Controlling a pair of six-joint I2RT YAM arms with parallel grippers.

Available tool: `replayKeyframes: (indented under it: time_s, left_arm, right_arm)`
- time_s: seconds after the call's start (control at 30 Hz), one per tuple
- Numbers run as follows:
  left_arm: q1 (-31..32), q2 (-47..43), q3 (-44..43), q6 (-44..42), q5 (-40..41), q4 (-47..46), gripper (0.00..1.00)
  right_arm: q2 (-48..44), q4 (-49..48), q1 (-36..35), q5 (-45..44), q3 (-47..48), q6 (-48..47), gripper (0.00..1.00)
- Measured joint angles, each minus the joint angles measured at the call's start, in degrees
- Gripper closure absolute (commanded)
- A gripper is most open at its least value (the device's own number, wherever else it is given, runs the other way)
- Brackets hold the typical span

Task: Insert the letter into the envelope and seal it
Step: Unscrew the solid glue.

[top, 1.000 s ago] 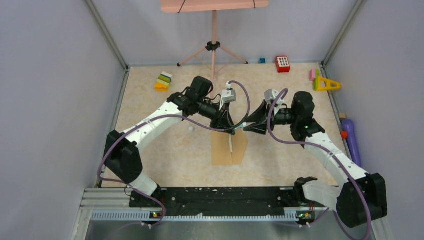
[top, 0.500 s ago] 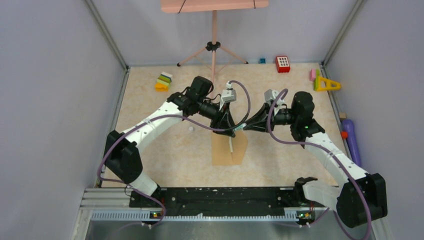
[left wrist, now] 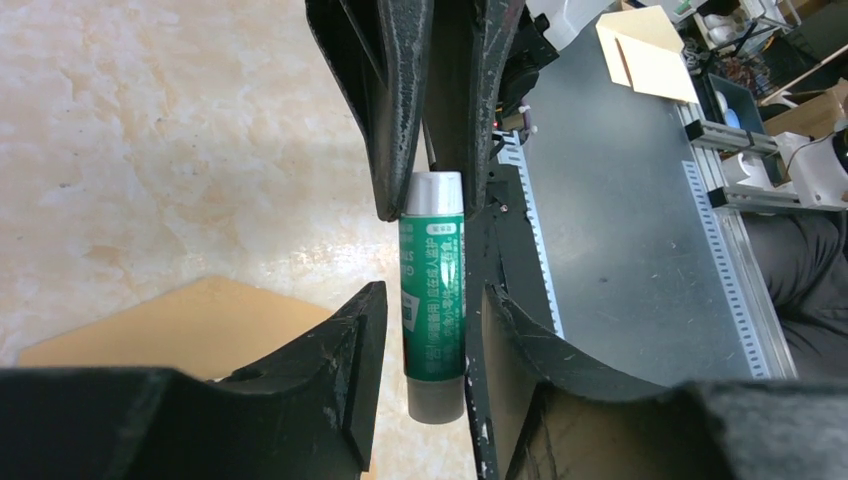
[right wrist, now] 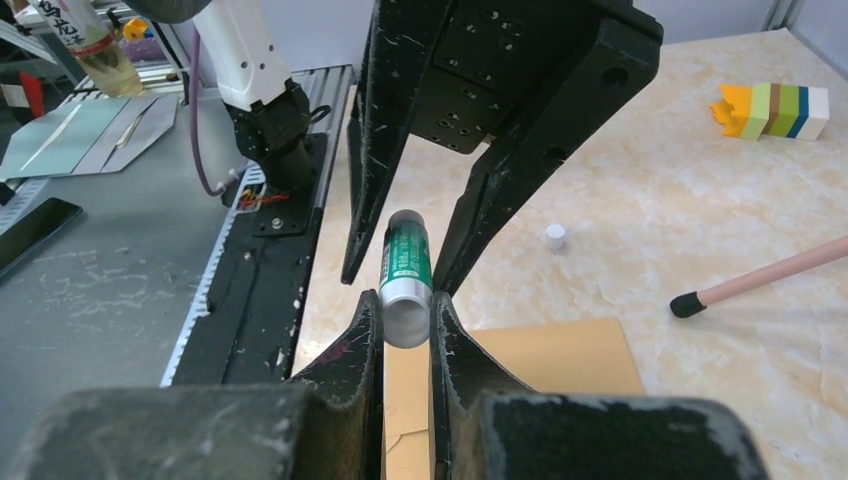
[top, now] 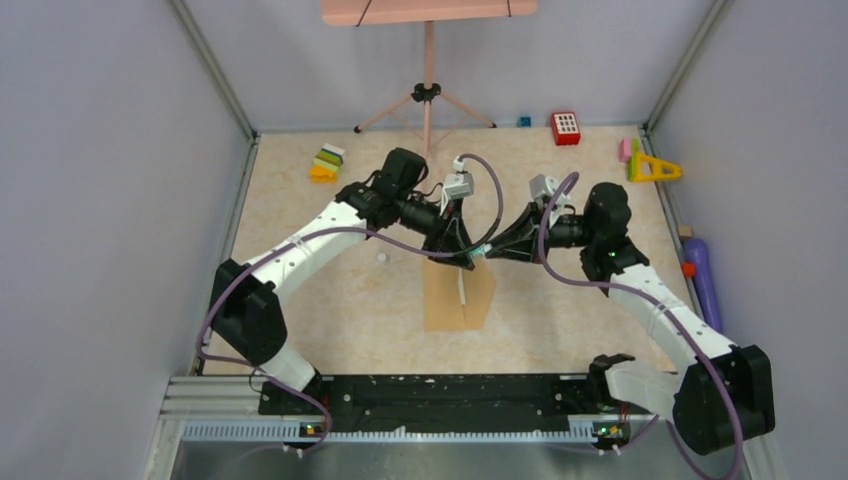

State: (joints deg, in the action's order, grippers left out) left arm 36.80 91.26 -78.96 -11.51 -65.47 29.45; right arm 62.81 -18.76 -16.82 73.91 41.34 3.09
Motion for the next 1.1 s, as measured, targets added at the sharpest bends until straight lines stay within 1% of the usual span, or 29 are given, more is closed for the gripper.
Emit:
replayKeyframes:
  time_s: [0.1,0.17,0.23,0.3,0.43,0.53,0.67,0.77,0.83,0.93,1.0,1.07,1.1]
  left_arm:
    - [0.0,0.8,-0.2,0.9,-0.4,-0.5,0.83]
    - [0.0,1.2,-0.3,1.1,-0.7,-0.5,0.93]
    - [-0.1,1.2,-0.4,1.2,-0.5,-0.3,0.96]
    - [-0.1,1.2,-0.5,1.1,0.3,-0.3,0.99]
    - [-0.1,0.9,-0.5,0.8,4.2,-0.4,1.00]
    - [-0.2,0.1,-0.4,-0.1,10.0,-0.5,1.00]
    - [-0.3,-0.7,-0.1,-1.1,15.7,-1.4,1.00]
    - [-0.2,-0.8,0.0,-2.0,19.4,-1.9,1.00]
    - [0.2,-0.8,0.1,-2.6,21.7,-2.0,1.00]
    - [0.9,-0.8,0.2,-3.7,24.5,-2.0,1.00]
    - [1.1,-0.8,0.2,-4.1,24.9,-1.9,1.00]
    - [1.1,-0.8,0.2,-4.5,24.5,-1.6,1.00]
    - [1.1,-0.8,0.2,-4.7,24.0,-1.3,1.00]
  right_arm:
    - [0.2,-0.2,0.0,0.1,0.0,0.1,1.00]
    - [0.4,-0.2,0.0,-0.1,0.0,0.2,0.99]
    - [0.5,-0.2,0.0,-0.3,0.0,0.2,0.94]
    - [0.6,-0.3,0.0,-0.8,0.0,0.5,0.87]
    - [2.3,-1.6,0.1,-3.2,0.0,5.0,0.85]
    - [5.9,-3.3,0.7,-4.9,0.7,12.5,0.85]
    - [12.5,-2.8,1.7,-5.1,4.6,23.1,0.85]
    - [15.6,-2.7,2.1,-5.5,6.1,29.8,0.77]
    - [16.6,-2.0,2.2,-6.6,6.3,33.3,0.66]
    - [16.7,-0.3,2.4,-8.5,6.3,36.1,0.47]
    - [16.7,0.9,2.5,-9.0,6.3,35.9,0.40]
    - [16.0,3.5,2.5,-9.2,6.4,33.1,0.37]
    - [15.3,5.2,2.6,-9.2,6.4,30.1,0.37]
